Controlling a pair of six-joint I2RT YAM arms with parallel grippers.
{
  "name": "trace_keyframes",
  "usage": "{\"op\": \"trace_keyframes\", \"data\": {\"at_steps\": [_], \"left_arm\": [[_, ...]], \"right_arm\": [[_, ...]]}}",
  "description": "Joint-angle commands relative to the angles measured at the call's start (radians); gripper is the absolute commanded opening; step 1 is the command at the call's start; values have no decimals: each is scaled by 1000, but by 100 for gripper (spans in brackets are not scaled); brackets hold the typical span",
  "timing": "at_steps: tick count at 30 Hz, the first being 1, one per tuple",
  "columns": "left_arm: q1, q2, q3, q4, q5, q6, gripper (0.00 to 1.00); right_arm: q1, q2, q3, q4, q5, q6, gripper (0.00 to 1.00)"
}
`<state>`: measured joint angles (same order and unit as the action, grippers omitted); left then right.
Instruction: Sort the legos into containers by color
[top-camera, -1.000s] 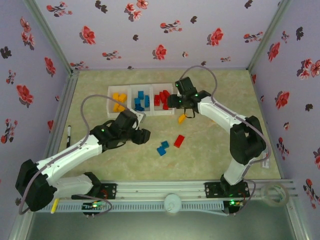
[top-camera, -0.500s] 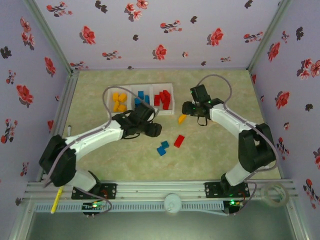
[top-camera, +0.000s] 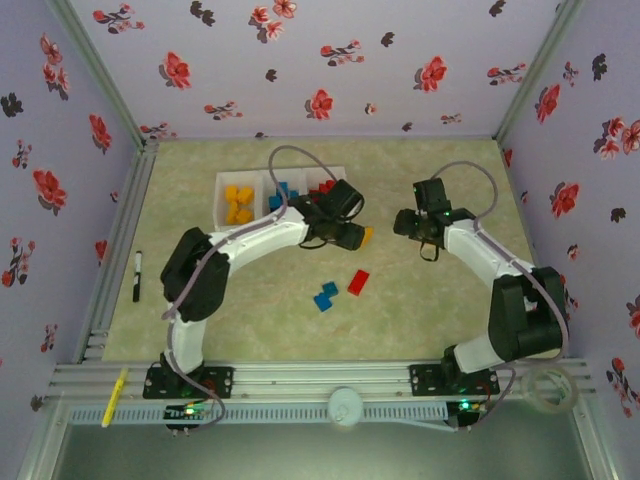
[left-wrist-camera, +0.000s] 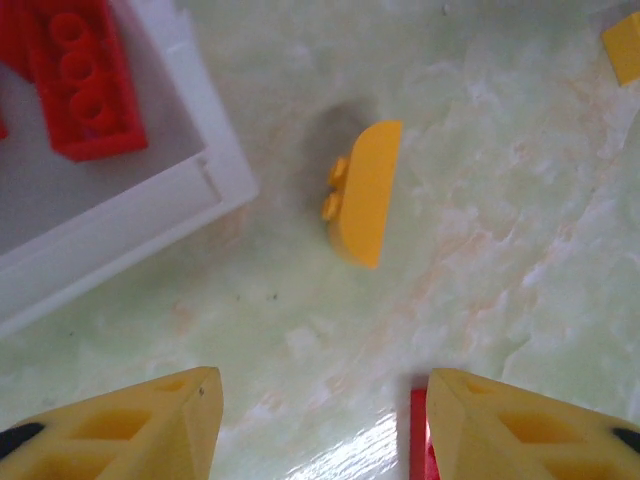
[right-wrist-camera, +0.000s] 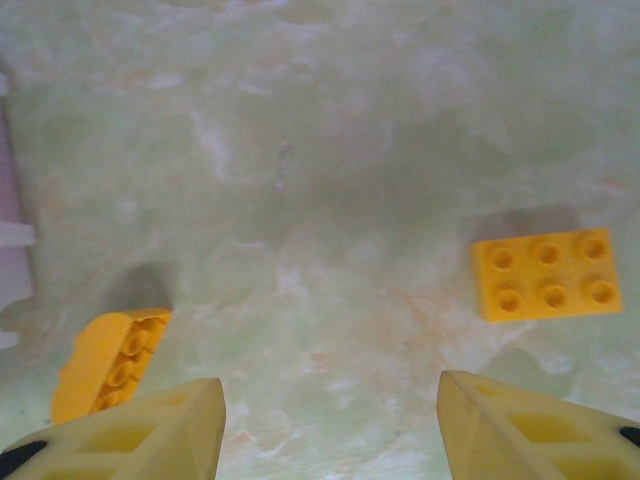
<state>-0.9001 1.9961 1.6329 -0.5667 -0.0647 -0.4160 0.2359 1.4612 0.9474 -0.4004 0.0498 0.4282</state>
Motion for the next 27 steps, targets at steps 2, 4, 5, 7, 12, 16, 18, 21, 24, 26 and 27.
{"op": "trace_keyframes", "data": {"at_steps": [2, 4, 5, 7, 12, 16, 18, 21, 24, 26, 27], "left_arm": [[-10, 87, 106, -77, -25, 22, 61], [-18, 121, 135, -62, -23, 43, 62], [-20, 138, 151, -60, -22, 48, 63], [-21, 178, 190, -63, -22, 53, 63], [-22, 262, 266, -65, -25, 64, 64], [-23, 311, 312, -73, -61, 66, 64], [-23, 326, 324, -68, -75, 66, 64], [-23, 349, 344, -66, -102, 71, 64], [-25, 374, 366, -71, -112, 78, 62], [-26, 387, 380, -73, -112, 83, 61], [-26, 394, 384, -73, -112, 84, 60]], "right_arm": [[-35, -49, -38, -10, 5, 15, 59], [-45, -67, -48, -14, 3, 10, 59], [-50, -74, -51, -16, 2, 10, 59], [-61, -88, -58, -21, -1, 7, 59], [-75, -121, -67, -36, -1, 1, 59], [-82, -136, -69, -48, -2, 0, 60], [-82, -138, -68, -51, -4, -2, 60], [-83, -142, -69, -53, -7, -1, 60], [-83, -145, -68, -54, -7, 0, 59], [-83, -146, -65, -57, -5, -1, 60], [-83, -148, -64, -59, -5, 0, 60]]}}
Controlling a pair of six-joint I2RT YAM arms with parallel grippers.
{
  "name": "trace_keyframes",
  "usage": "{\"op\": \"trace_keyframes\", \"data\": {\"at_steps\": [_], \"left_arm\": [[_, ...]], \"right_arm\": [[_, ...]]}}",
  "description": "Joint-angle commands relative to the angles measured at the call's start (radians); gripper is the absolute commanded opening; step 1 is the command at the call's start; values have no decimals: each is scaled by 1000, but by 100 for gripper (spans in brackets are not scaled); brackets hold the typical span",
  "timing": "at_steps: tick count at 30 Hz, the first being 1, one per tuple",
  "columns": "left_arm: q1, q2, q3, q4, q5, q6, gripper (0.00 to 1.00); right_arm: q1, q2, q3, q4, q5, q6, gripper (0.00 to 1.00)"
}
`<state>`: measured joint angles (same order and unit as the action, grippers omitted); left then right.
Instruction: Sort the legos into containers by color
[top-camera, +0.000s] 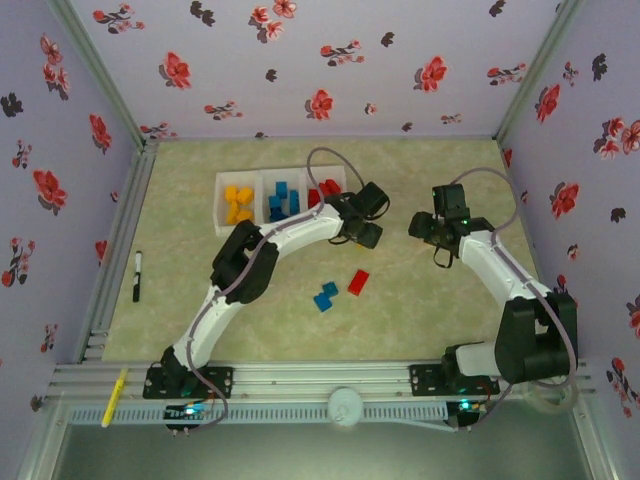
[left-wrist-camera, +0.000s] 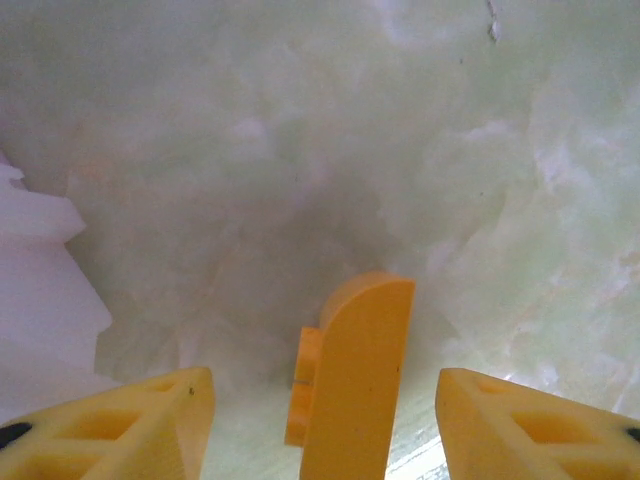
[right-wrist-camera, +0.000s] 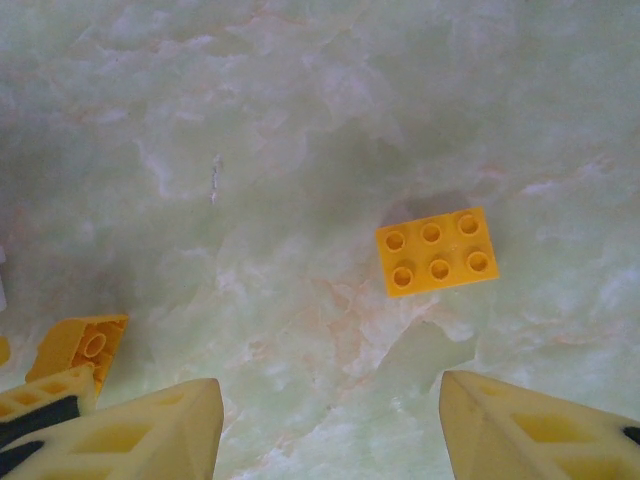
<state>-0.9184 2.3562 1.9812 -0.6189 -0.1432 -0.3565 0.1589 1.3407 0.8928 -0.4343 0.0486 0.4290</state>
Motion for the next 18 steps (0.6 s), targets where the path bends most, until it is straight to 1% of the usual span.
{"op": "trace_keyframes", "data": {"at_steps": [1, 9, 16, 18], "left_arm": [[-10, 37, 37, -19, -35, 27, 59], [-19, 63, 59, -19, -42, 32, 47], [-32, 61, 70, -39, -82, 45, 28], [-34, 47, 63, -40, -92, 48, 25]], "right_arm": [[-6, -27, -9, -26, -4, -1, 60], [-5, -35, -8, -35, 0, -1, 60], [-5, -47, -8, -42, 7, -4, 60], [-6, -47, -9, -44, 7, -4, 60]]}}
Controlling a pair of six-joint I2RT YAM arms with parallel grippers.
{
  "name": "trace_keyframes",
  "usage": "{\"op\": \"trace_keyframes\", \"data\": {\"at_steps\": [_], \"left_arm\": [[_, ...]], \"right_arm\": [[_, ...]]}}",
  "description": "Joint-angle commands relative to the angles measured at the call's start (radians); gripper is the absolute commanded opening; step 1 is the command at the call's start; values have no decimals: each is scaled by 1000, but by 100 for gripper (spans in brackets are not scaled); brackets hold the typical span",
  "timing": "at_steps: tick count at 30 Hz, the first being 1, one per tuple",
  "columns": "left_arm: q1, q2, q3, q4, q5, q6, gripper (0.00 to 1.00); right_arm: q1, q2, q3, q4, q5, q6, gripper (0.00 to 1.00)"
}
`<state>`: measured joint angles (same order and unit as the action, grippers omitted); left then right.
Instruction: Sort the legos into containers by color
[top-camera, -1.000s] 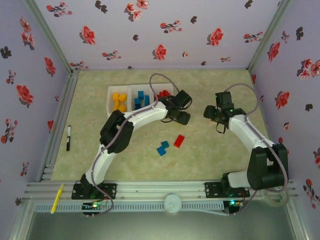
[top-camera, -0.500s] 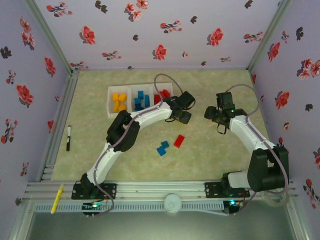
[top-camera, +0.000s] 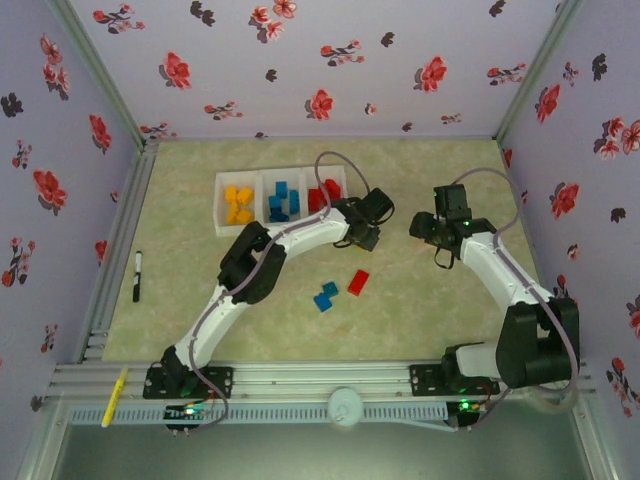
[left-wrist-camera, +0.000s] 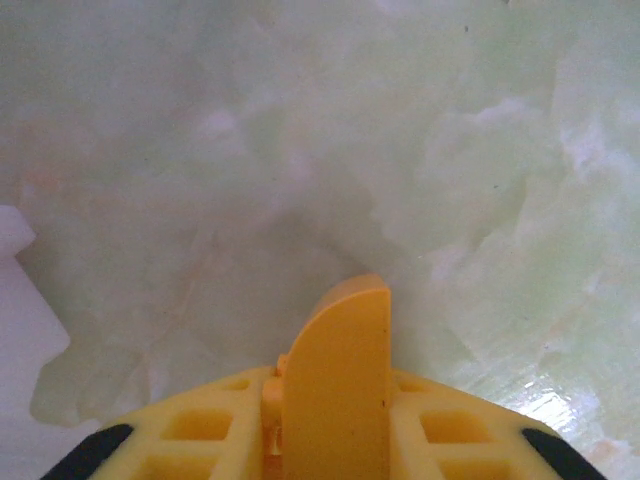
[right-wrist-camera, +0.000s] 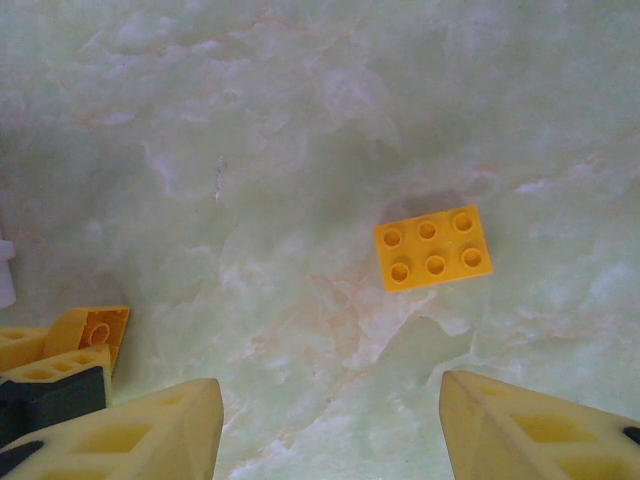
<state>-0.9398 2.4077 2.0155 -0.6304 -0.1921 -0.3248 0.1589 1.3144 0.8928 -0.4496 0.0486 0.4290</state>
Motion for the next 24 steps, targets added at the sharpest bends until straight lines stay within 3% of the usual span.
{"op": "trace_keyframes", "data": {"at_steps": [1, 9, 16, 24], "left_arm": [[-14, -15, 21, -26, -44, 20, 24], [-14, -120, -26, -50, -44, 20, 14], [-8, -313, -123, -51, -47, 20, 13], [79, -519, -277, -58, -97, 21, 13]], "right_arm": [[-6, -21, -8, -28, 7, -4, 59], [-5, -37, -8, -31, 4, -3, 59], [-6, -26, -7, -23, -1, 1, 59], [-6, -11, -8, -16, 0, 4, 59]]}}
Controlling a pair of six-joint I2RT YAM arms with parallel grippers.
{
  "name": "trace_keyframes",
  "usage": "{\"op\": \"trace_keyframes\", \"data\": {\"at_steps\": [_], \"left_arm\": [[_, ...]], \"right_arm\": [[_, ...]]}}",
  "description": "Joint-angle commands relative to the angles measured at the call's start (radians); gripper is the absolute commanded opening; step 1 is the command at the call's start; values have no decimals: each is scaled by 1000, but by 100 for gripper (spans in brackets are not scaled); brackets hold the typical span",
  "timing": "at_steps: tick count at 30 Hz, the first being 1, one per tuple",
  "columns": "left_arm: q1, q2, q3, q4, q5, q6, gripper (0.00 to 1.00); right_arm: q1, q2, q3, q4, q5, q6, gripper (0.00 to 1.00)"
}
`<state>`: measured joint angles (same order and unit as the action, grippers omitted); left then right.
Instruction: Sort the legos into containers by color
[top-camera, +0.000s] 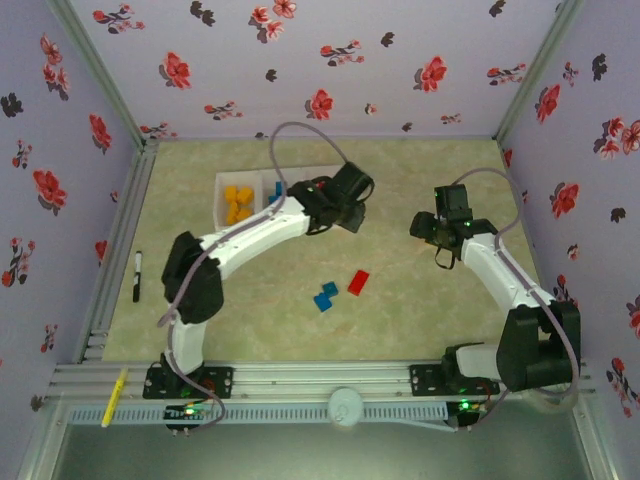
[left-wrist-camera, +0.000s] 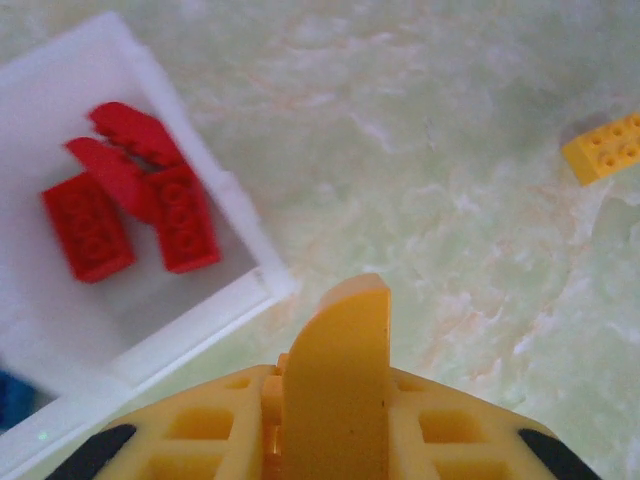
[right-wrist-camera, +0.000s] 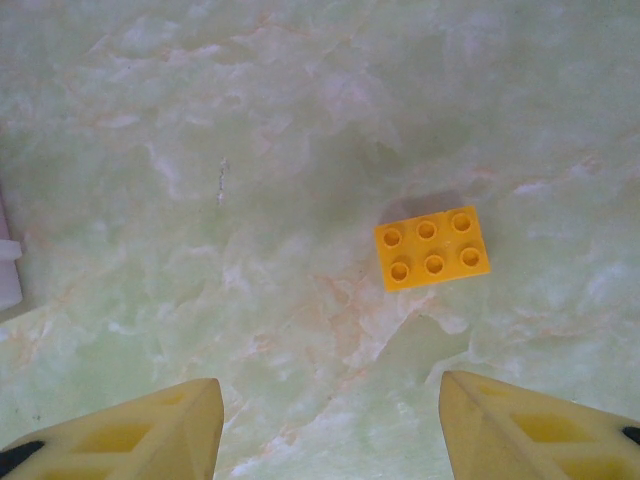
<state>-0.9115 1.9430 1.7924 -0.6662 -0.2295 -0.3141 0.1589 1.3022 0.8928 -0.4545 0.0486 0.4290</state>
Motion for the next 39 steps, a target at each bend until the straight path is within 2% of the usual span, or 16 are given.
{"op": "trace_keyframes", "data": {"at_steps": [1, 5, 10, 15, 18, 19, 21, 22, 25, 33, 39], "left_arm": [[71, -75, -73, -24, -71, 14, 13], [181, -161, -176, -21, -106, 23, 13], [369, -220, -310, 22, -117, 34, 14], [514, -192, -357, 89, -111, 60, 16], [566, -144, -334, 95, -103, 70, 18], [576, -125, -321, 97, -95, 74, 21], [585, -97, -290, 87, -84, 81, 41], [585, -89, -278, 82, -77, 87, 47], [586, -98, -279, 88, -52, 87, 60], [576, -234, -370, 102, 29, 74, 62], [523, -374, -473, 109, 69, 53, 64]], "right_arm": [[-5, 2, -8, -9, 2, 3, 59], [-7, 5, -8, -9, 5, 0, 59], [-5, 23, -6, -4, 7, -1, 60], [-5, 42, -5, 2, 5, -1, 60], [-5, 51, -4, 0, 7, 1, 60], [-5, 52, -4, -3, 10, 1, 60], [-5, 53, -4, -6, 18, -1, 60], [-6, 55, -1, -9, 23, -2, 61], [-6, 68, 7, -23, 39, -9, 62], [-7, 124, 20, -35, 94, -19, 66], [-23, 187, 42, -52, 124, -29, 71]]}}
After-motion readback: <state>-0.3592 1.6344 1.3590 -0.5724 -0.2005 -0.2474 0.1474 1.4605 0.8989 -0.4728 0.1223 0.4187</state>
